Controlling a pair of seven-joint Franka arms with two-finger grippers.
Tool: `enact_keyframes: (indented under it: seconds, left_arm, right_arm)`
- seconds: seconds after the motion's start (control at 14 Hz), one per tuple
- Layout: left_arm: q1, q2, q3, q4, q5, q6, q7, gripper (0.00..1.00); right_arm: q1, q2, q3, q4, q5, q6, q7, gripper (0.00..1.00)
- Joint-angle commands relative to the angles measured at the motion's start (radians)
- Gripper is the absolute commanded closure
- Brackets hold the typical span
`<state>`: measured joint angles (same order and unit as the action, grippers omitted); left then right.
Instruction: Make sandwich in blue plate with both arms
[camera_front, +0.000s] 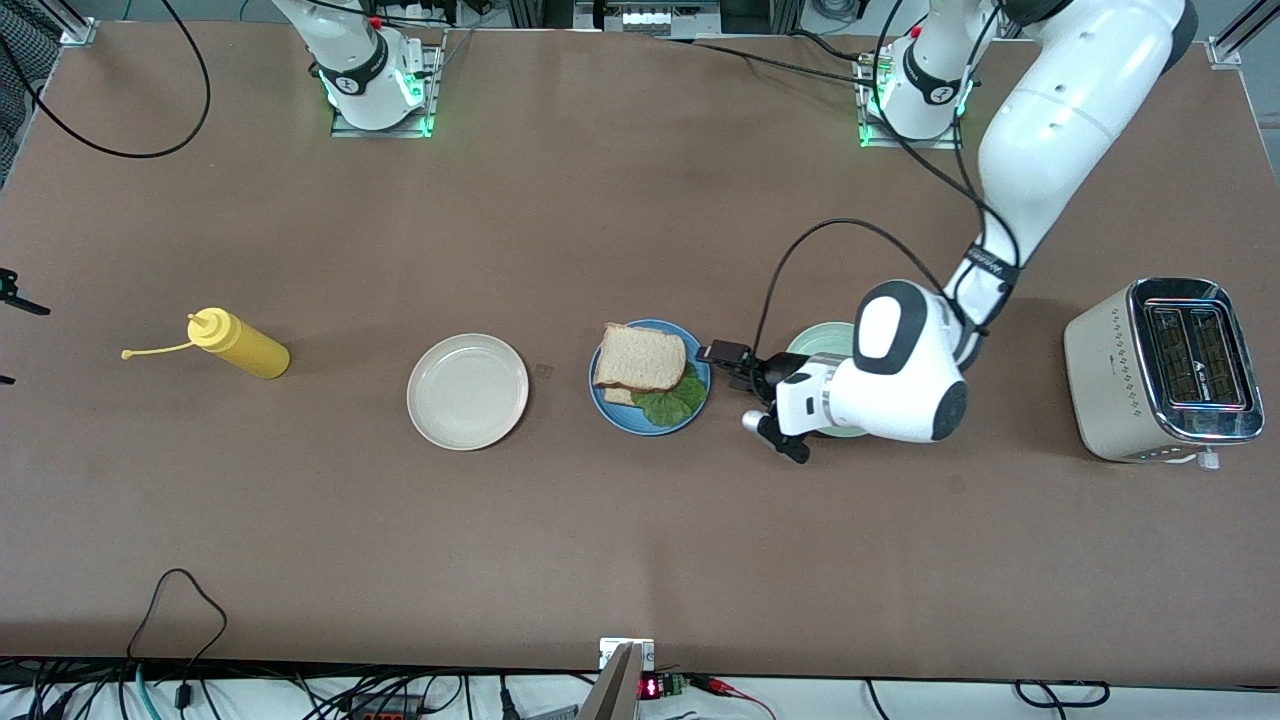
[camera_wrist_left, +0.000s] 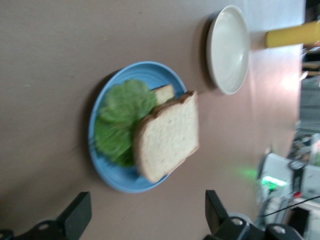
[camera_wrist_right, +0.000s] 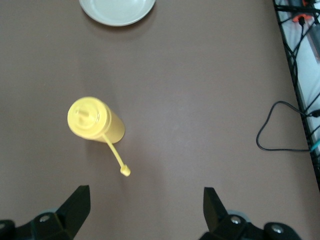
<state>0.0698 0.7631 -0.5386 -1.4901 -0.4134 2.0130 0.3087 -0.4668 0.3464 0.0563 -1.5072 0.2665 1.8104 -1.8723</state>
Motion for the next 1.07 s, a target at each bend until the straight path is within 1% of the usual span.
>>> enact_keyframes:
  seconds: [0.0,0.07,0.21,0.29,0.43,0.5,0.71,0.79,0.86,0.93,1.0]
  left_arm:
    - [0.013,-0.126,0.031,-0.015,0.244,-0.132,-0.059,0.00]
    - [0.018,-0.155,0.029,-0.013,0.352,-0.184,-0.077,0.00]
    - [0.021,-0.212,0.034,-0.009,0.483,-0.288,-0.117,0.00]
    - [0.021,-0.237,0.034,0.011,0.571,-0.362,-0.135,0.00]
    - [0.018,-0.269,0.022,0.086,0.751,-0.503,-0.135,0.00]
    - [0.016,-0.275,0.019,0.137,0.804,-0.561,-0.138,0.00]
    - [0.021,-0.286,0.020,0.301,0.805,-0.747,-0.128,0.00]
    - [0.010,-0.309,0.046,0.333,0.782,-0.758,-0.132,0.00]
    - [-0.008,-0.352,0.087,0.329,0.763,-0.757,-0.143,0.00]
    - [-0.051,-0.390,0.167,0.326,0.690,-0.752,-0.157,0.00]
    - [-0.098,-0.442,0.281,0.295,0.618,-0.729,-0.180,0.00]
  right_arm:
    - [0.048,-0.036,-0.003,-0.016,-0.023,0.010,0.212,0.00]
    - [0.078,-0.049,-0.003,-0.019,-0.024,0.010,0.299,0.00]
    - [0.146,-0.066,-0.006,-0.019,-0.033,0.009,0.498,0.00]
    - [0.172,-0.070,-0.007,-0.019,-0.042,0.009,0.660,0.00]
    - [0.212,-0.087,-0.010,-0.021,-0.062,-0.005,0.931,0.00]
    - [0.227,-0.093,-0.013,-0.027,-0.087,-0.016,1.020,0.00]
    - [0.231,-0.096,-0.015,-0.028,-0.096,-0.106,1.299,0.00]
    - [0.237,-0.098,-0.022,-0.028,-0.098,-0.121,1.362,0.00]
    - [0.266,-0.108,-0.044,-0.028,-0.102,-0.143,1.437,0.00]
    - [0.334,-0.121,-0.099,-0.027,-0.130,-0.163,1.544,0.00]
    - [0.402,-0.136,-0.151,-0.025,-0.159,-0.190,1.632,0.00]
